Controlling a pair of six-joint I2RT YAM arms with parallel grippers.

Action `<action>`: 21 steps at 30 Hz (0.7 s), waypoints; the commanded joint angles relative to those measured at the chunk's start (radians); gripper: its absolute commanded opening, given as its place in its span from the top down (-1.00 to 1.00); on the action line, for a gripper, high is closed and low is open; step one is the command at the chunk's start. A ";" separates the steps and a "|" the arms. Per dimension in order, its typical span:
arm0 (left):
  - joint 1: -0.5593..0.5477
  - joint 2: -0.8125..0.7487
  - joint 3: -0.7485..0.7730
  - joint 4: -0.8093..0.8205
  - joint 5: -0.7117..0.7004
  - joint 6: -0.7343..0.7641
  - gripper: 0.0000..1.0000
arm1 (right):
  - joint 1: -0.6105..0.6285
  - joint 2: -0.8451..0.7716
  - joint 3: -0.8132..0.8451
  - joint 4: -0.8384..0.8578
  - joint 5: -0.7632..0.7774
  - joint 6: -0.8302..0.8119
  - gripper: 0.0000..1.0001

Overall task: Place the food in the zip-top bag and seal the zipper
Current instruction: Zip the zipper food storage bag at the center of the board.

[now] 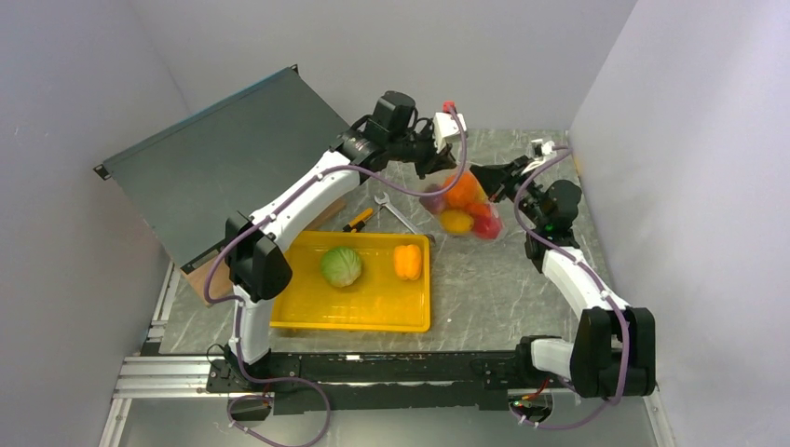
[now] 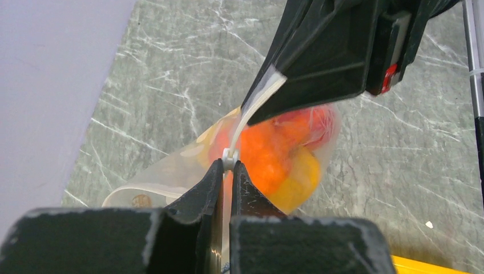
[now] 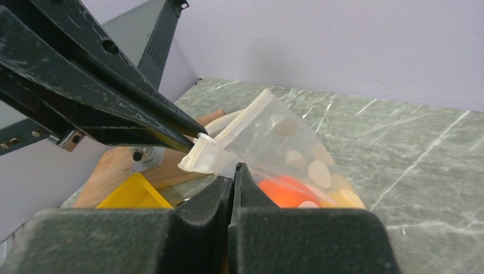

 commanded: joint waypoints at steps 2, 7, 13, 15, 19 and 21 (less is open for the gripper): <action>0.035 -0.058 -0.039 -0.059 -0.092 0.044 1.00 | -0.099 -0.073 -0.012 0.102 0.051 0.052 1.00; 0.055 -0.092 -0.084 -0.094 -0.135 0.065 1.00 | -0.149 -0.071 -0.010 0.062 0.115 0.051 1.00; 0.058 -0.135 -0.134 -0.131 -0.161 0.088 1.00 | -0.188 -0.057 0.006 0.001 0.152 0.006 1.00; 0.058 -0.147 -0.149 -0.148 -0.167 0.092 1.00 | -0.204 -0.054 0.010 -0.022 0.168 -0.010 1.00; 0.057 -0.163 -0.177 -0.169 -0.182 0.078 1.00 | -0.235 -0.034 0.002 -0.029 0.182 -0.016 1.00; 0.057 -0.174 -0.199 -0.163 -0.199 0.070 1.00 | -0.250 -0.013 0.001 -0.035 0.189 -0.011 1.00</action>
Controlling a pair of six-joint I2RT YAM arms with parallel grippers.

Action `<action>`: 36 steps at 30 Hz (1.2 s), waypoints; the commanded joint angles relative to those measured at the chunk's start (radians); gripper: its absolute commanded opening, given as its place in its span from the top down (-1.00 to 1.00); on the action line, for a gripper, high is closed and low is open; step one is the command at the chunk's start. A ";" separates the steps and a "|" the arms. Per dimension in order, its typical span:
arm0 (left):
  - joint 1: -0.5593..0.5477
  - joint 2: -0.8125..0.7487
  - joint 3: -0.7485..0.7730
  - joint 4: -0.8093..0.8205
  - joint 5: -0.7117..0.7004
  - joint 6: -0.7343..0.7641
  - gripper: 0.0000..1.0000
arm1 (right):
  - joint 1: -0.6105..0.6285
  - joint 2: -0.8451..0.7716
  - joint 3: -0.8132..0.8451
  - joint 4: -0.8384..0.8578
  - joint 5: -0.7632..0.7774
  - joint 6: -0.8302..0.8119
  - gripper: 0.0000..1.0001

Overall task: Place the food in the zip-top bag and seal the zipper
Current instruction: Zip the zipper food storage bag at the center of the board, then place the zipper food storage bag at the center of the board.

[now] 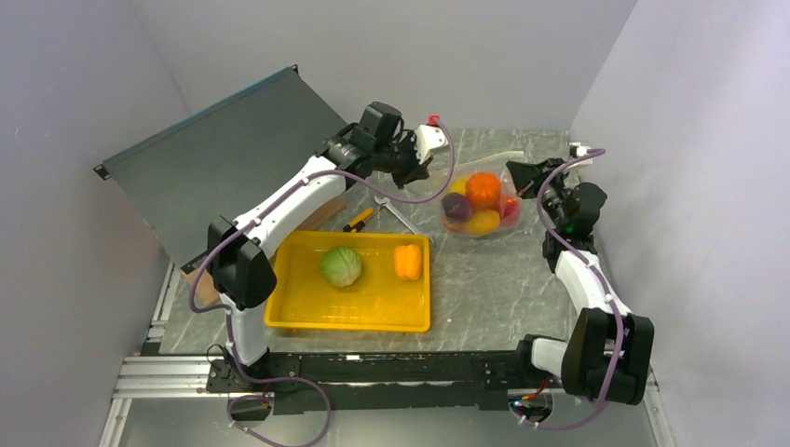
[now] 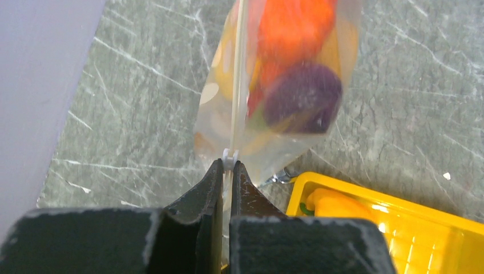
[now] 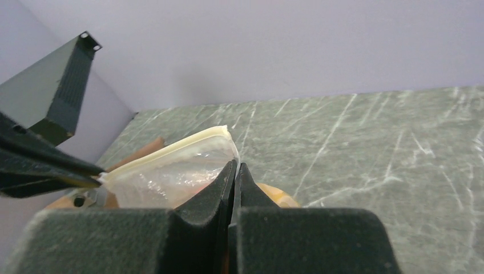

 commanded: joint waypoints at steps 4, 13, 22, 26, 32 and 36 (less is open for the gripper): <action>0.028 -0.081 -0.076 -0.070 -0.122 -0.029 1.00 | -0.088 0.067 0.028 0.023 0.117 -0.004 1.00; 0.026 -0.063 -0.036 -0.082 -0.221 -0.107 0.38 | -0.090 0.112 0.095 -0.042 0.087 -0.021 1.00; 0.016 -0.235 -0.020 -0.075 -0.201 -0.361 -0.25 | -0.089 0.235 0.422 -0.424 0.296 -0.183 1.00; -0.008 -0.390 -0.151 0.008 -0.030 -0.465 -0.41 | -0.084 0.305 0.599 -0.562 0.389 -0.294 1.00; -0.026 -0.650 -0.397 0.135 0.047 -0.588 -0.59 | 0.033 0.409 0.747 -0.633 0.481 -0.461 1.00; -0.026 -0.813 -0.518 0.121 -0.048 -0.612 -0.66 | 0.221 0.537 0.769 -0.631 0.633 -0.585 1.00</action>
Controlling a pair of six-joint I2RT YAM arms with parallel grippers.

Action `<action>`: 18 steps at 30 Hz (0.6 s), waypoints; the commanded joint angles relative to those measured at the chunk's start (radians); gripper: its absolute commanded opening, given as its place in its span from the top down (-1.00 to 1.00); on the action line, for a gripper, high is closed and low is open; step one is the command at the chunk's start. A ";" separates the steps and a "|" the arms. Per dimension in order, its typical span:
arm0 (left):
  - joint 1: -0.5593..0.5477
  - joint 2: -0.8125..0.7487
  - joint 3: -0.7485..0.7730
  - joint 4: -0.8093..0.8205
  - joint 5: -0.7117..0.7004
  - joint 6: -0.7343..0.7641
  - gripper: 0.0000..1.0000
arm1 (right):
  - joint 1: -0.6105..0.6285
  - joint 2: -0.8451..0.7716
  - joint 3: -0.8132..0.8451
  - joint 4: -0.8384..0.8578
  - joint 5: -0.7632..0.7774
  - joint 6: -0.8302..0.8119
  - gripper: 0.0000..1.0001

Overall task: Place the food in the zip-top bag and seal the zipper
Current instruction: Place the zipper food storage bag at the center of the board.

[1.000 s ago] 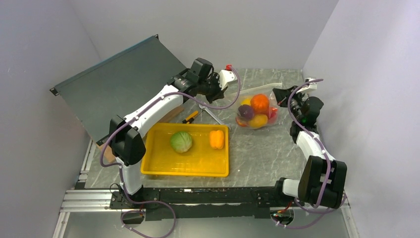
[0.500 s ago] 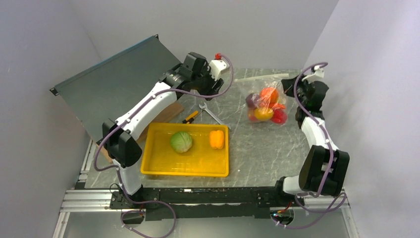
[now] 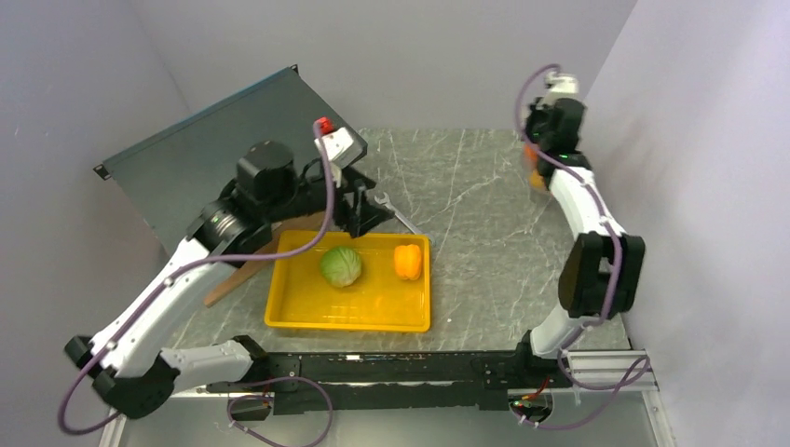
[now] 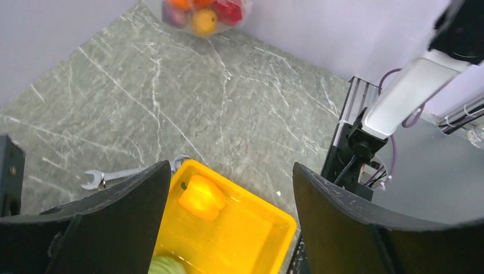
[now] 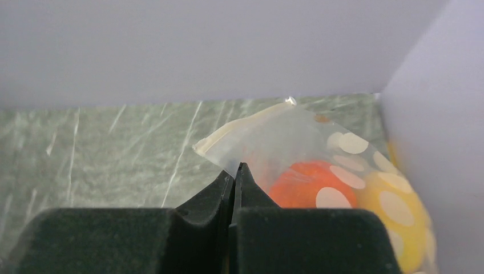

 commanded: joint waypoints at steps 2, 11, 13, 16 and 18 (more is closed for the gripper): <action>0.004 -0.195 -0.143 0.003 -0.118 -0.057 -0.68 | 0.250 0.174 0.064 -0.027 0.219 -0.186 1.00; 0.004 -0.489 -0.232 -0.178 -0.341 -0.071 -0.71 | 0.489 0.293 -0.007 -0.060 0.352 -0.108 0.81; 0.004 -0.543 -0.241 -0.194 -0.378 -0.091 -0.71 | 0.497 0.280 -0.027 -0.103 0.337 -0.066 0.57; 0.003 -0.615 -0.249 -0.226 -0.464 -0.135 -0.74 | 0.501 0.244 -0.025 -0.172 0.314 -0.019 0.14; 0.004 -0.658 -0.251 -0.238 -0.513 -0.155 -0.74 | 0.509 0.196 -0.029 -0.214 0.306 -0.017 -0.04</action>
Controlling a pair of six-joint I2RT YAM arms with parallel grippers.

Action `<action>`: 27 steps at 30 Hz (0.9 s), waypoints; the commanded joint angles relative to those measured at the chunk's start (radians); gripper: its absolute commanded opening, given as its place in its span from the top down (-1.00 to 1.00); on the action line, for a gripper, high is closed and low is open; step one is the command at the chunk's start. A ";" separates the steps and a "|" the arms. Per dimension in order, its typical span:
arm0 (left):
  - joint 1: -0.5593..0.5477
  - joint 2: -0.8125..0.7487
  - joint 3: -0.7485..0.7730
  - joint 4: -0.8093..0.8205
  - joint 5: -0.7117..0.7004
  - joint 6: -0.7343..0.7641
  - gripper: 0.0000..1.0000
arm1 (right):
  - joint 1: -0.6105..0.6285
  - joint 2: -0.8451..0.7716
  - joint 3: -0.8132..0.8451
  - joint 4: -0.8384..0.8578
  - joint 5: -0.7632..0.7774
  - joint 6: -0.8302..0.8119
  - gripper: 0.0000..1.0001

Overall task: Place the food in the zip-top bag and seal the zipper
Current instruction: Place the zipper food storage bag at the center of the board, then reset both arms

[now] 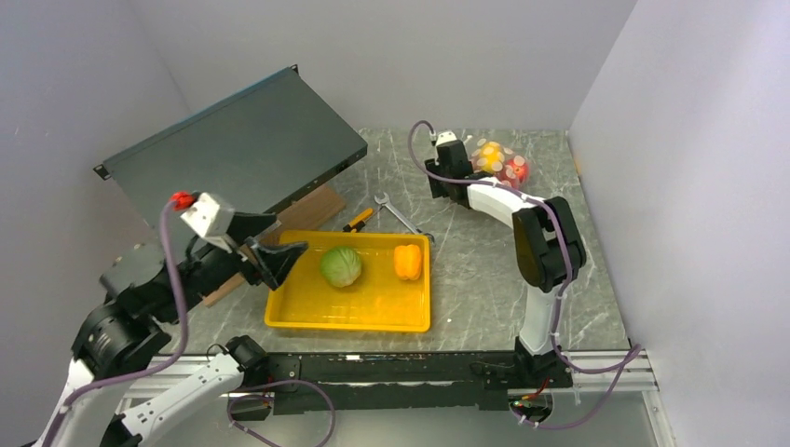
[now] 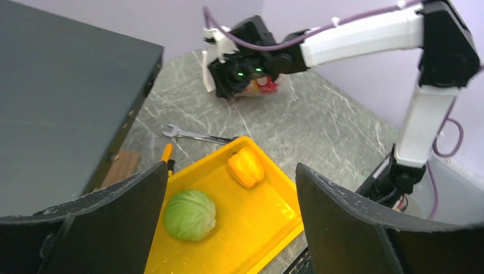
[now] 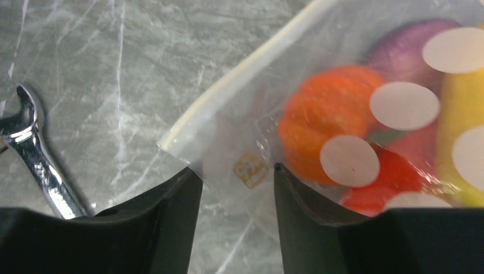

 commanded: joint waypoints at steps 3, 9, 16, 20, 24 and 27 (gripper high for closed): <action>0.003 -0.118 -0.006 -0.058 -0.208 -0.093 -0.77 | 0.015 -0.240 -0.018 -0.128 -0.003 0.054 -0.28; 0.003 -0.207 0.010 -0.105 -0.281 -0.129 -0.81 | 0.084 -0.473 -0.061 -0.274 -0.040 0.084 -0.52; 0.003 -0.241 0.063 -0.173 -0.333 -0.107 -0.82 | 0.131 -0.862 -0.215 -0.305 -0.126 0.150 -0.98; 0.003 -0.255 0.094 -0.177 -0.364 -0.084 -0.83 | 0.131 -1.113 -0.294 -0.268 -0.129 0.174 -0.99; 0.002 -0.276 0.120 -0.152 -0.386 -0.050 -0.83 | 0.131 -1.282 -0.288 -0.267 -0.101 0.168 -0.99; 0.002 -0.302 0.127 -0.108 -0.399 -0.017 -0.84 | 0.130 -1.358 -0.261 -0.280 -0.035 0.177 -0.99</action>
